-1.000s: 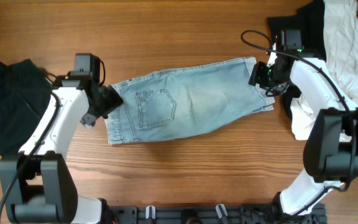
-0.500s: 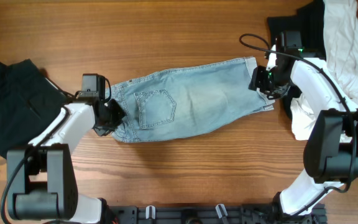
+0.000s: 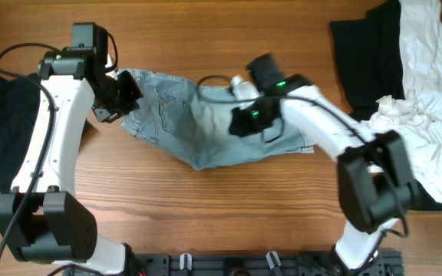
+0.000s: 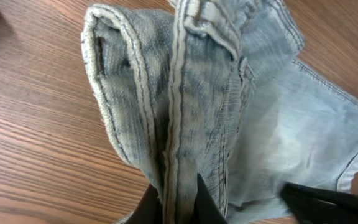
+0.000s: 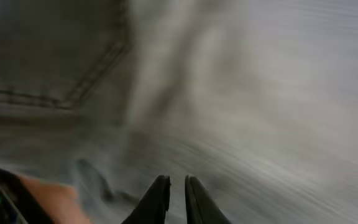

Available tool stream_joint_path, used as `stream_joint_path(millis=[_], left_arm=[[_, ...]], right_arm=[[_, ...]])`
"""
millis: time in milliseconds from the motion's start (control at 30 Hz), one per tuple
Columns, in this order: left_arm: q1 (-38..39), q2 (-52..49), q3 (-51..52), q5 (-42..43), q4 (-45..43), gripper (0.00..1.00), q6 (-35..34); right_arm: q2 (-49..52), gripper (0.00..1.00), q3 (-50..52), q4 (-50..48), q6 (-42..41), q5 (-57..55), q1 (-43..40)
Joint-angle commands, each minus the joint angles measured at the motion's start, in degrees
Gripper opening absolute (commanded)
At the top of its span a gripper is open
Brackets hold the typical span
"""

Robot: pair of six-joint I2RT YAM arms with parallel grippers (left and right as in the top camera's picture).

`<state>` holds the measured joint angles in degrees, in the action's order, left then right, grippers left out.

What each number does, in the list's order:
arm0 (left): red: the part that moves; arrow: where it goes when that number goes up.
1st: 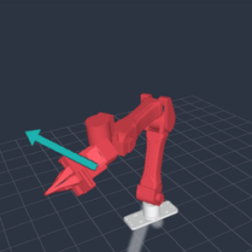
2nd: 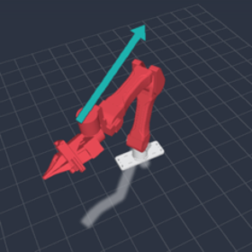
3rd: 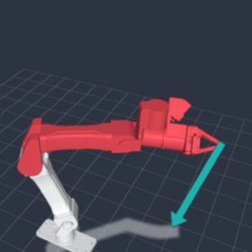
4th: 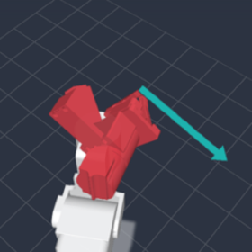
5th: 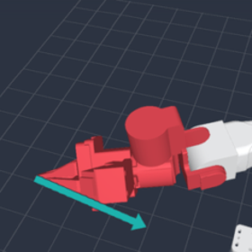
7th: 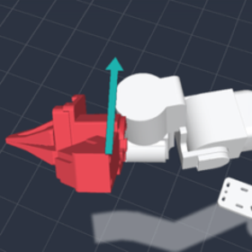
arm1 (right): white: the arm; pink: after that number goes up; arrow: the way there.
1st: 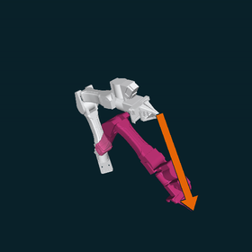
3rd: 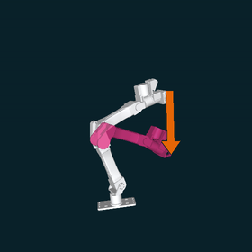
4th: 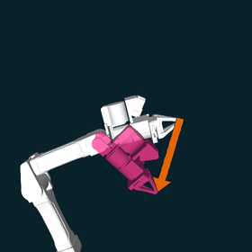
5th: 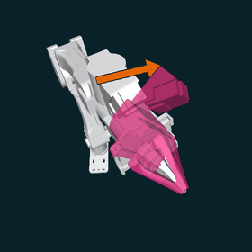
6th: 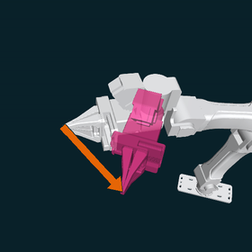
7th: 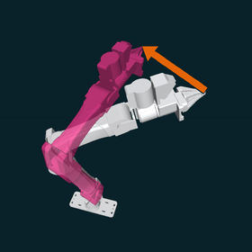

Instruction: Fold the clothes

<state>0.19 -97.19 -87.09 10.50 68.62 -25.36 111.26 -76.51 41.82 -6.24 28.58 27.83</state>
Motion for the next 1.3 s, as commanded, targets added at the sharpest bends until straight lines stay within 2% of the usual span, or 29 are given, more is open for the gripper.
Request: stream_joint_path(millis=[0,167,267,333,433,600,633,767,1067,1267], left_arm=[[-0.83,3.67,-2.27,2.14,-1.79,0.04,2.49],[-1.05,8.61,-6.86,2.60,-2.89,0.04,2.45],[-0.98,9.99,-6.86,3.63,-3.50,0.04,2.45],[-0.94,9.97,-6.84,3.67,-3.21,0.04,2.45],[-0.13,9.97,-6.82,3.61,-3.26,0.04,2.49],[0.72,9.86,-6.78,3.58,-3.28,0.04,2.49],[0.72,9.75,-6.75,3.61,-3.28,0.04,2.47],[1.33,9.73,-6.71,3.63,-3.32,0.04,2.47],[14.64,3.58,-6.67,3.67,-4.85,0.04,2.29],[25.66,-1.20,-6.67,3.63,-9.33,0.04,-2.60]], right_arm=[[5.42,0.15,0.48,-2.78,-4.68,4.90,5.75],[11.17,0.15,0.48,-12.48,-10.19,4.92,11.54],[11.37,0.15,0.46,-20.33,-11.98,6.80,12.28],[11.06,0.18,0.28,-22.91,-11.91,8.70,12.11],[7.23,0.24,-1.66,-16.79,-10.29,3.89,8.13],[-5.79,0.29,-2.08,-4.87,-7.78,-4.76,-2.91],[-8.24,0.34,-2.03,-0.37,-7.26,-9.22,-6.34],[-8.48,0.34,-0.92,8.20,-7.23,-15.37,-12.17],[-8.28,0.37,17.16,-2.16,-8.94,-15.02,-13.40],[-8.28,0.38,20.61,-4.98,-8.96,-14.62,-13.40]])
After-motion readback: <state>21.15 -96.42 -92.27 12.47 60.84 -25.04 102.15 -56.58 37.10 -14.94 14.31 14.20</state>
